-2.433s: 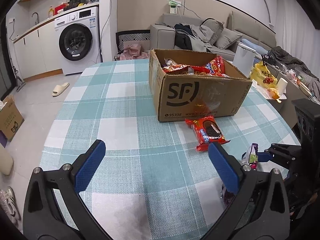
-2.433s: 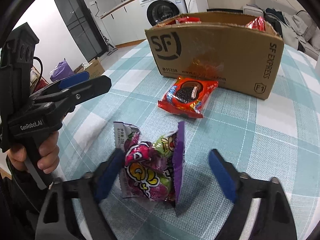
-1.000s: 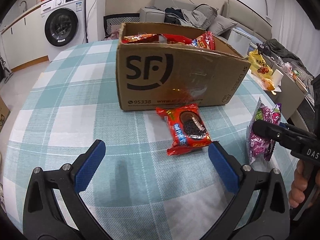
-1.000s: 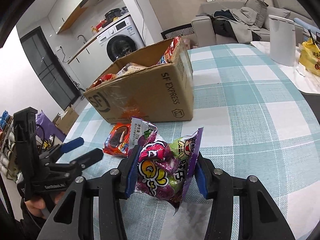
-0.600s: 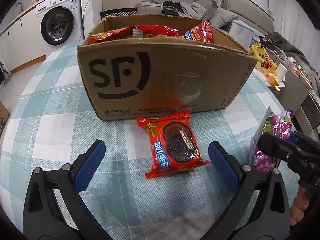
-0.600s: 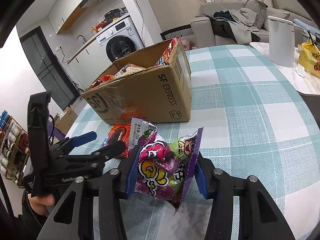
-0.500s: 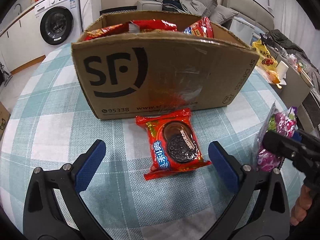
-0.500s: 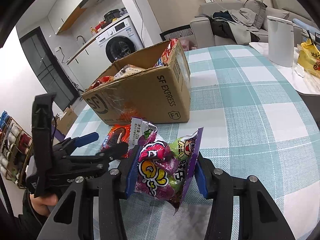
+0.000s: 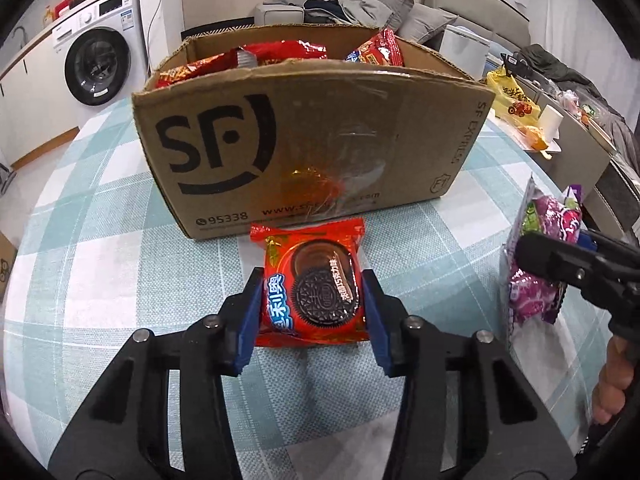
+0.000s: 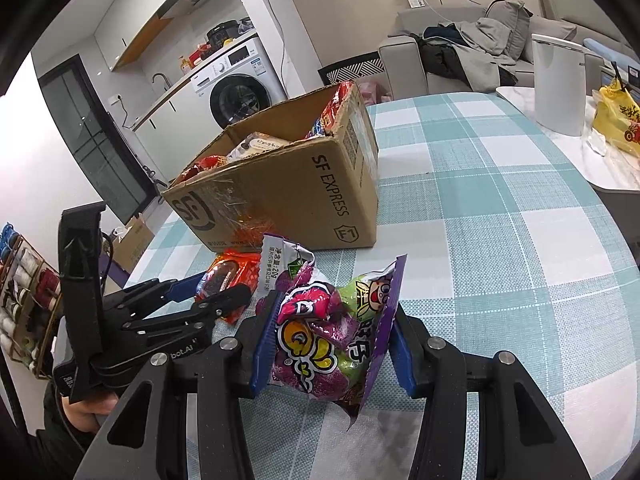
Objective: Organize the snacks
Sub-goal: 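Close the left tool on the red cookie pack, then lift both held snacks and carry them over the cardboard box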
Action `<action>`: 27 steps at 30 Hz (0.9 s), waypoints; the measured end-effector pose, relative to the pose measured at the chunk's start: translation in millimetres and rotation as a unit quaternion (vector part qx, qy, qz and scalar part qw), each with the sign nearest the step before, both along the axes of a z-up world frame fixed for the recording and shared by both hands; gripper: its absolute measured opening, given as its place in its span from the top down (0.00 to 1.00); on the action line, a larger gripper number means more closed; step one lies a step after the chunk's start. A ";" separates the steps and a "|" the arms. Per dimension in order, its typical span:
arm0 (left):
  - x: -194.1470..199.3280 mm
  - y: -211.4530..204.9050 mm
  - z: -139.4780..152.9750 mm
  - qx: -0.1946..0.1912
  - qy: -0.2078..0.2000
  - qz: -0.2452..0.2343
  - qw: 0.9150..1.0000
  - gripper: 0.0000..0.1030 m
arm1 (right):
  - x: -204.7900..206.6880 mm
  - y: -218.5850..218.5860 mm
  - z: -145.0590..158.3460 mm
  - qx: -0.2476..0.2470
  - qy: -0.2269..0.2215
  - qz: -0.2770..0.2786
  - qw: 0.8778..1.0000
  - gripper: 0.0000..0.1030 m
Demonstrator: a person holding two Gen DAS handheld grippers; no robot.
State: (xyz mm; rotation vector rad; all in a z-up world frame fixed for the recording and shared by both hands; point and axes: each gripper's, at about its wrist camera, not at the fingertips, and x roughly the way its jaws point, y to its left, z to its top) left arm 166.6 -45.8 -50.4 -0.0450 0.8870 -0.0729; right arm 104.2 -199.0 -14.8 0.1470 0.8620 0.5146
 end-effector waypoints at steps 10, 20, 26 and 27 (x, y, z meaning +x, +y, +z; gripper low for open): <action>-23.1 13.0 9.9 -0.008 -0.017 -0.001 1.000 0.60 | -1.9 4.4 1.6 -0.002 -0.009 0.005 1.000 0.52; -48.9 27.7 30.4 -0.014 -0.046 0.004 0.999 0.60 | -4.4 8.6 7.9 0.003 -0.023 0.013 1.000 0.52; -60.9 31.8 57.8 -0.017 -0.075 0.008 0.997 0.60 | -4.8 8.4 24.1 0.013 -0.040 0.018 0.999 0.52; -61.8 32.5 61.8 -0.017 -0.079 0.009 0.997 0.60 | -5.7 8.6 27.2 0.012 -0.046 0.019 0.999 0.52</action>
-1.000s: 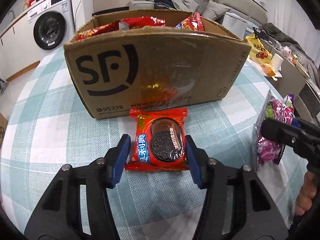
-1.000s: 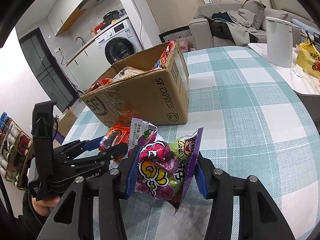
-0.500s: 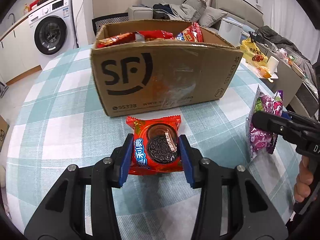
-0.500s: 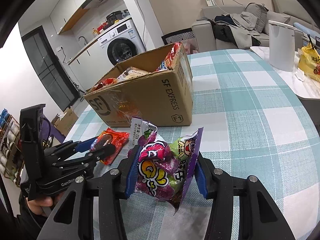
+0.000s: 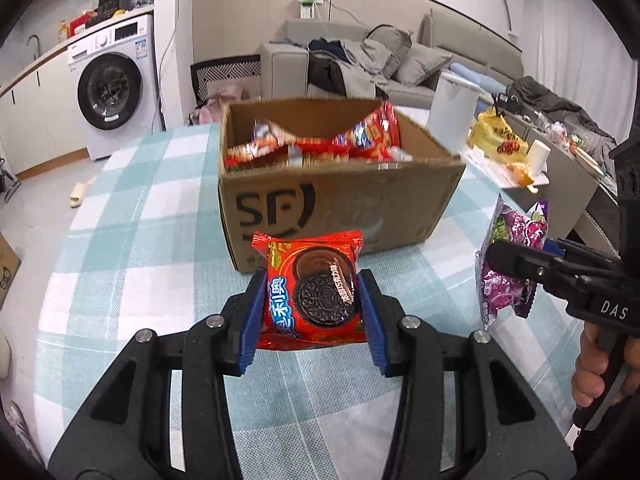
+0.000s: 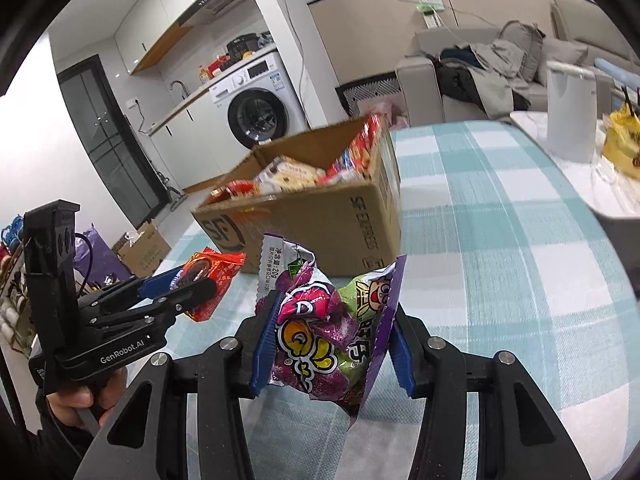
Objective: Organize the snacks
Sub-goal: 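Lift both held snacks and carry them over the cardboard box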
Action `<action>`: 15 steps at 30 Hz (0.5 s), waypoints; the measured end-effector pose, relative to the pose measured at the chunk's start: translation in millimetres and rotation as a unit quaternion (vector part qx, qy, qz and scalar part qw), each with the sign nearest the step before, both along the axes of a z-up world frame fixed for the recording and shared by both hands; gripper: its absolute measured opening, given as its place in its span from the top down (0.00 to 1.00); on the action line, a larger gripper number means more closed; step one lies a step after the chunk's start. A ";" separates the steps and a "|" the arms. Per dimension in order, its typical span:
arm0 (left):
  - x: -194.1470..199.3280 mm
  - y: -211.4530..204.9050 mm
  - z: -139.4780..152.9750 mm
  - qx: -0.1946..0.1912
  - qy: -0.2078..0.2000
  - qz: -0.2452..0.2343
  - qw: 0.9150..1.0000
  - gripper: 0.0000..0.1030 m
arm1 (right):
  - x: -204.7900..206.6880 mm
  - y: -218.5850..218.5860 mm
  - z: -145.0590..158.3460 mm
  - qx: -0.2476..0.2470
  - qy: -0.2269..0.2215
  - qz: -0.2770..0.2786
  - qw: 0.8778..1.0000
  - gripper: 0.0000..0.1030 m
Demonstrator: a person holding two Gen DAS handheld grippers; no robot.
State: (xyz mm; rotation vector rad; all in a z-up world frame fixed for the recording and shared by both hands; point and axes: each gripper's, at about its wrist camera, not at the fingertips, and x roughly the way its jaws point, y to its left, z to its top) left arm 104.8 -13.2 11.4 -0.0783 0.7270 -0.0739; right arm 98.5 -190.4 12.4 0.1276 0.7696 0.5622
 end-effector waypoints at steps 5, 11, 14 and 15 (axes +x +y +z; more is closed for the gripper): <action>-2.8 0.3 22.8 0.000 -0.020 -0.001 1.000 0.60 | 1.9 1.8 14.4 0.006 -0.016 0.002 1.000 0.52; -1.9 -2.0 44.7 -0.003 -0.038 -0.001 0.999 0.60 | 8.2 9.3 29.5 0.004 -0.031 0.005 0.999 0.52; 2.1 -1.4 53.1 -0.002 -0.044 -0.001 0.999 0.60 | 12.6 16.1 36.6 0.001 -0.040 0.009 0.999 0.52; 2.8 -1.5 56.3 -0.002 -0.046 -0.001 0.999 0.60 | 14.2 18.2 38.6 0.000 -0.042 0.010 0.999 0.52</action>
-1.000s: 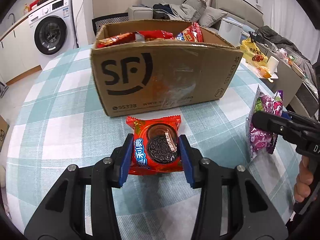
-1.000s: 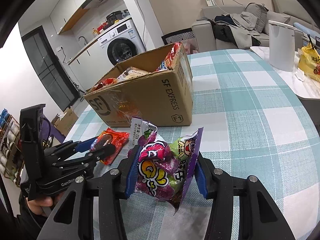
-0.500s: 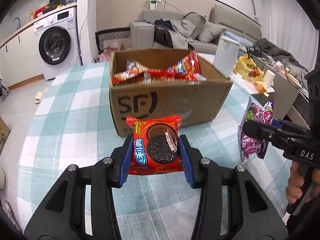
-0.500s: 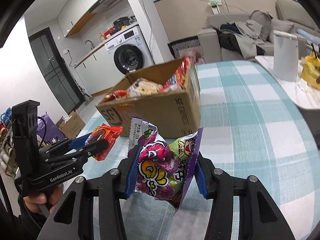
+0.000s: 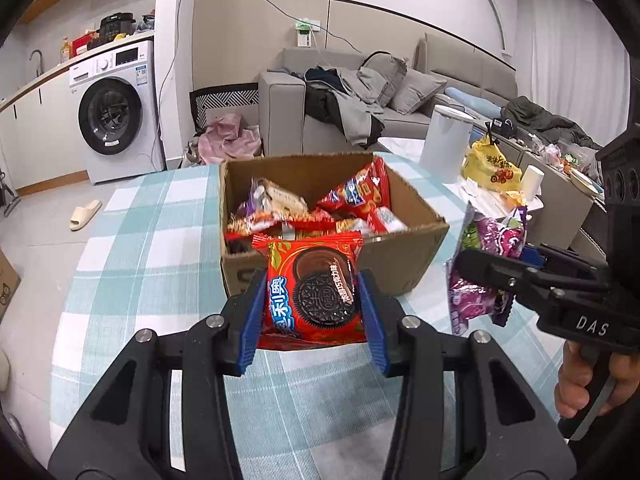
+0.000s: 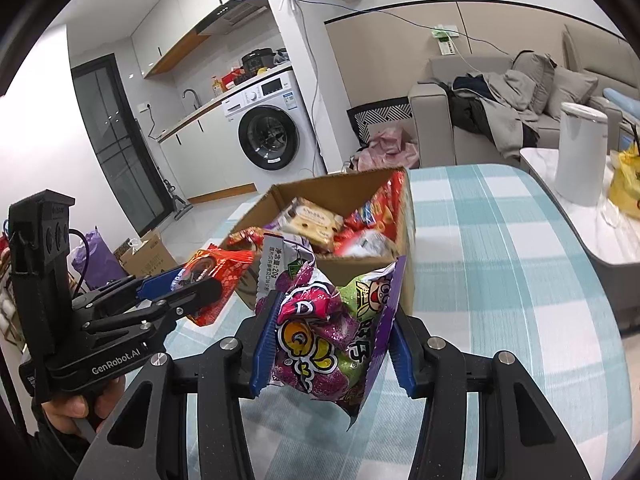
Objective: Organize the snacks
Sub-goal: 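Lift both held snacks and carry them over the cardboard box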
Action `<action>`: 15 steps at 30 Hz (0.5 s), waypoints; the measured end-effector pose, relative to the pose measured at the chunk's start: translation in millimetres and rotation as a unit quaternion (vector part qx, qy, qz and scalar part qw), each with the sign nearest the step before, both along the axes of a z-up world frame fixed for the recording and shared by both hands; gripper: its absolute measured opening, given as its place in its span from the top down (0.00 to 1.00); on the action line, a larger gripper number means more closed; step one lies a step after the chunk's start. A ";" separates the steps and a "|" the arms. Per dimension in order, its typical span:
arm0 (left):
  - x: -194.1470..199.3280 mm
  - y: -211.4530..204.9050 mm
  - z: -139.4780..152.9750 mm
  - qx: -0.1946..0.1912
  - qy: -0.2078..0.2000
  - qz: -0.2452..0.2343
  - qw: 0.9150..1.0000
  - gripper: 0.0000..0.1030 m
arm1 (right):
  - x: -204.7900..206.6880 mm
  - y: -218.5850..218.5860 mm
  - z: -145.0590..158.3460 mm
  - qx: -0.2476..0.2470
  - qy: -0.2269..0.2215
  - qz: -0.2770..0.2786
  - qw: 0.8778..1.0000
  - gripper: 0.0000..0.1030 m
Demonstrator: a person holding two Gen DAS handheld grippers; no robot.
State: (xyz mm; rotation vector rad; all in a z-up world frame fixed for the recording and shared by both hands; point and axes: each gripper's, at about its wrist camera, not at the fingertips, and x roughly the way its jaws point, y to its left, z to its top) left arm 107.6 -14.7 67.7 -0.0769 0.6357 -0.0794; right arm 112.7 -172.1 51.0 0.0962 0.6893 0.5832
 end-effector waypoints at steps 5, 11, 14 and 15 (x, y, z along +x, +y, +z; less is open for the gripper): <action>6.5 2.9 10.4 0.000 -0.008 0.004 1.000 0.60 | 8.1 9.9 6.4 -0.001 -0.010 0.003 1.000 0.52; 24.5 12.1 16.9 -0.011 -0.009 0.014 1.000 0.60 | 24.7 21.7 15.4 0.014 -0.008 -0.005 1.000 0.52; 33.7 17.1 20.3 -0.009 -0.006 0.024 1.000 0.60 | 33.6 29.8 17.5 0.016 -0.009 -0.010 1.000 0.52; 35.9 18.7 21.1 -0.011 -0.005 0.026 1.000 0.60 | 36.9 33.1 17.5 0.015 -0.009 -0.010 1.000 0.52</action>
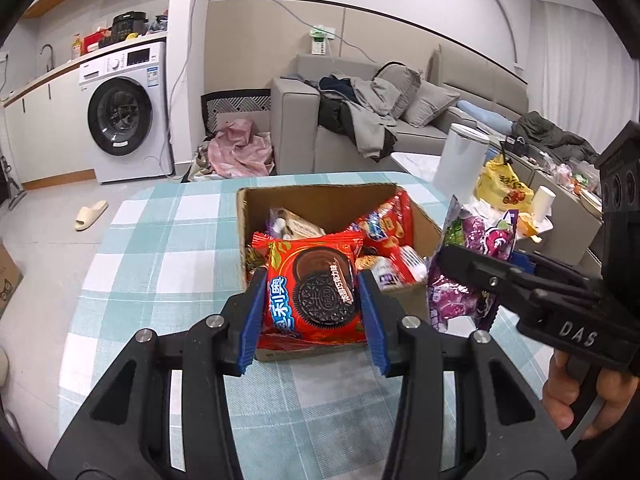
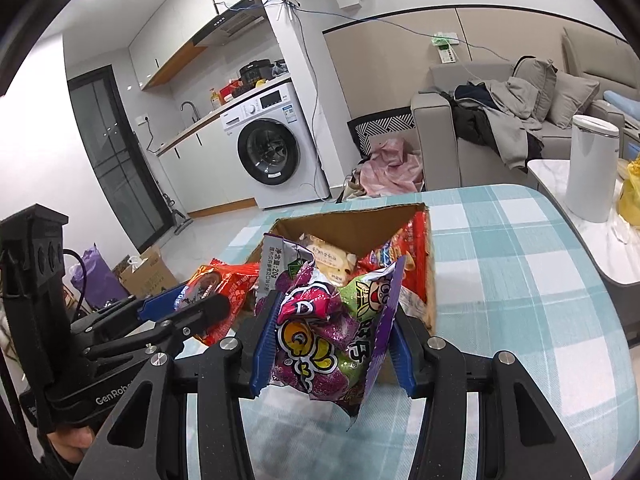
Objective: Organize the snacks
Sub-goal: 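Lift both held snacks and carry them over the cardboard box, then lower both snacks into the box and open both tools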
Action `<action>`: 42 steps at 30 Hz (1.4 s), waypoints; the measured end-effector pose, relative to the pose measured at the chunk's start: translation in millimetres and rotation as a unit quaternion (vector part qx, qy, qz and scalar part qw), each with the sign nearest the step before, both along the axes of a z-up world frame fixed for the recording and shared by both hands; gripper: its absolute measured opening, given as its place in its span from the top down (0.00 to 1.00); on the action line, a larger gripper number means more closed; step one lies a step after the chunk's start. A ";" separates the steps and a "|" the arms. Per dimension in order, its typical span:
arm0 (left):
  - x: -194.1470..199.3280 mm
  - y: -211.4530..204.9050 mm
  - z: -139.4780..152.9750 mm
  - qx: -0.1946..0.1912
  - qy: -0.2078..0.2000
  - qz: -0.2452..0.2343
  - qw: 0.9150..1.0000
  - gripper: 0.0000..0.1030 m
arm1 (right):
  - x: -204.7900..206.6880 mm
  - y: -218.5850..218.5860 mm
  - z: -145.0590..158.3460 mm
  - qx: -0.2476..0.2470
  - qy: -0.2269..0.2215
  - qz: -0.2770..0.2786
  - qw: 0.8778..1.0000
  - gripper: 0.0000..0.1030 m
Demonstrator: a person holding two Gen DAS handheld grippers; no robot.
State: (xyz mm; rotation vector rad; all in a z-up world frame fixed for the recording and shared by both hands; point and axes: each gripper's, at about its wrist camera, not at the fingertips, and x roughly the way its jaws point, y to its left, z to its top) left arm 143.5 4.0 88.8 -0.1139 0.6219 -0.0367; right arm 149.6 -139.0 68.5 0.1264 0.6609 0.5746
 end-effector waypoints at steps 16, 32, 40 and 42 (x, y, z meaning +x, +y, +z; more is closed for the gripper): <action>40.1 9.6 -5.1 0.003 0.021 0.022 1.000 0.60 | 28.0 15.8 -4.7 -0.002 -0.005 -0.009 1.000 0.52; 77.4 -0.3 -17.1 0.009 0.028 0.004 1.000 0.60 | 66.6 12.8 1.8 0.002 0.012 -0.002 1.000 0.52; 93.1 -2.0 -22.2 0.016 0.029 0.006 0.999 0.60 | 79.4 21.9 -7.2 -0.006 0.022 -0.003 1.000 0.52; 96.6 -2.5 -23.6 0.018 0.028 0.005 0.999 0.60 | 84.8 22.8 -9.4 -0.005 0.027 -0.005 1.000 0.52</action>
